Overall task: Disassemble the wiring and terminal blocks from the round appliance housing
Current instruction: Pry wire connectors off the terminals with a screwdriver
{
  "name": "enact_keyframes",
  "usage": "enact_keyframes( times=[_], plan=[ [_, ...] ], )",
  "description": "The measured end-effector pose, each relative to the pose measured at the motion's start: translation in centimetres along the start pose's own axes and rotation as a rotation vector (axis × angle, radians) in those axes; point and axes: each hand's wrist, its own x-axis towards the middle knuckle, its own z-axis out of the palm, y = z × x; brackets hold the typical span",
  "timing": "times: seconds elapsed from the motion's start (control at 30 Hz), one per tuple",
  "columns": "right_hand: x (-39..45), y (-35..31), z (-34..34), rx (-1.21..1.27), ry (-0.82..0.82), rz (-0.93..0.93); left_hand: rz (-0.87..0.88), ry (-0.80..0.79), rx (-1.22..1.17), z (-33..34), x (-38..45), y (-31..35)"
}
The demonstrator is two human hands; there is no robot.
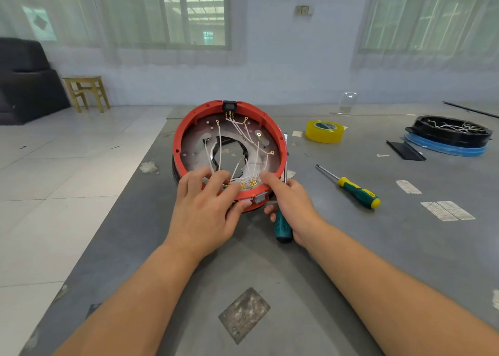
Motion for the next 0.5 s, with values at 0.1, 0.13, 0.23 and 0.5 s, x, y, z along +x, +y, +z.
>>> enact_keyframes(
  times=[0.1,0.13,0.23,0.5],
  plan=[
    [0.3,0.4,0.0,-0.008,0.038,-0.044,-0.049,-0.015,-0.055,0.2,-0.1,0.7],
    [0.5,0.5,-0.1,-0.012,0.047,-0.059,-0.067,-0.019,-0.075,0.3,-0.1,0.9],
    [0.8,0.8,-0.2,-0.023,0.065,-0.077,-0.094,-0.025,-0.12,0.4,-0.1,1.4],
    [1.6,1.4,-0.5,0.086,0.11,-0.099,-0.433,0.052,-0.31,0.2,0.4,2.3]
  ],
)
